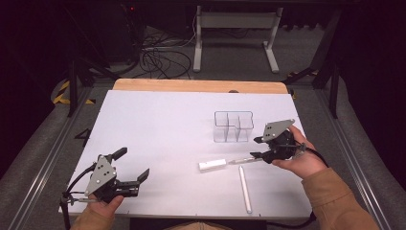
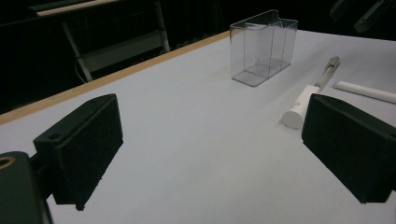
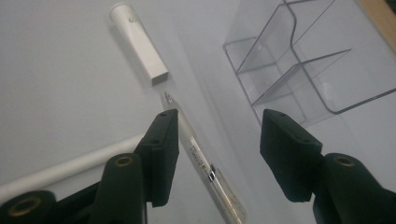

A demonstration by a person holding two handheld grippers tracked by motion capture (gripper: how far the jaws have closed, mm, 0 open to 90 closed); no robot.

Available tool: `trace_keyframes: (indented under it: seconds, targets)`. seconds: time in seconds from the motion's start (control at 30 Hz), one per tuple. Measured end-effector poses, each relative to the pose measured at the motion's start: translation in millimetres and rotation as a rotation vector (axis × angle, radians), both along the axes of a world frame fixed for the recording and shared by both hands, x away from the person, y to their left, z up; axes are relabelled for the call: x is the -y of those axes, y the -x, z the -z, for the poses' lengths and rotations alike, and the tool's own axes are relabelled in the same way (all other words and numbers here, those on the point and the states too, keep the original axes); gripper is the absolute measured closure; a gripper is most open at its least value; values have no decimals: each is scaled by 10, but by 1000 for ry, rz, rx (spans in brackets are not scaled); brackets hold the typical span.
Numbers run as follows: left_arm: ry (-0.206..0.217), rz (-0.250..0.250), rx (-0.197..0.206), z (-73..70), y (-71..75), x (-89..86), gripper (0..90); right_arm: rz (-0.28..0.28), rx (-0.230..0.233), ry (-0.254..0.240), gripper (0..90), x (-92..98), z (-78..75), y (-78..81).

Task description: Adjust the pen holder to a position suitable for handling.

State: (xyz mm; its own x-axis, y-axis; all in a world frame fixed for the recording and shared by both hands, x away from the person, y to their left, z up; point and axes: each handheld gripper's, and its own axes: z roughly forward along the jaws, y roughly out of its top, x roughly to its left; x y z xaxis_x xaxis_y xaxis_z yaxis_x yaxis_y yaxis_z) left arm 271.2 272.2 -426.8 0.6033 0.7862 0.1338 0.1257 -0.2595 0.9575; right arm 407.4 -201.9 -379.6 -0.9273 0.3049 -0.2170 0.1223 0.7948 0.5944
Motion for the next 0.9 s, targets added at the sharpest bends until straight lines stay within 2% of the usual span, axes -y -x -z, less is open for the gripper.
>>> trace_keyframes:
  seconds: [0.03,0.1,0.17,0.2,0.47,0.63,0.73,0.9]
  targets:
    - [0,0,-1,0,1,0,59,-12,-22,23,487,-24,21,-15]
    - [-4,0,1,-1,2,-2,59,-25,-26,42,489,-47,44,-28]
    - [-5,-1,1,0,5,-2,59,-30,-28,51,489,-58,56,-36]
    - [-5,-1,6,0,3,-3,59,-41,-28,73,489,-77,78,-52]
    - [-5,-4,2,1,7,-8,60,-80,-25,147,489,-120,132,-120]
    - [-6,-4,2,2,5,-7,60,-110,-32,168,488,-141,175,-153]
    - [-3,-2,-1,4,5,-4,60,-123,-51,173,488,-146,205,-173]
    - [-4,0,-3,6,4,-2,61,-129,-69,153,485,-138,207,-190]
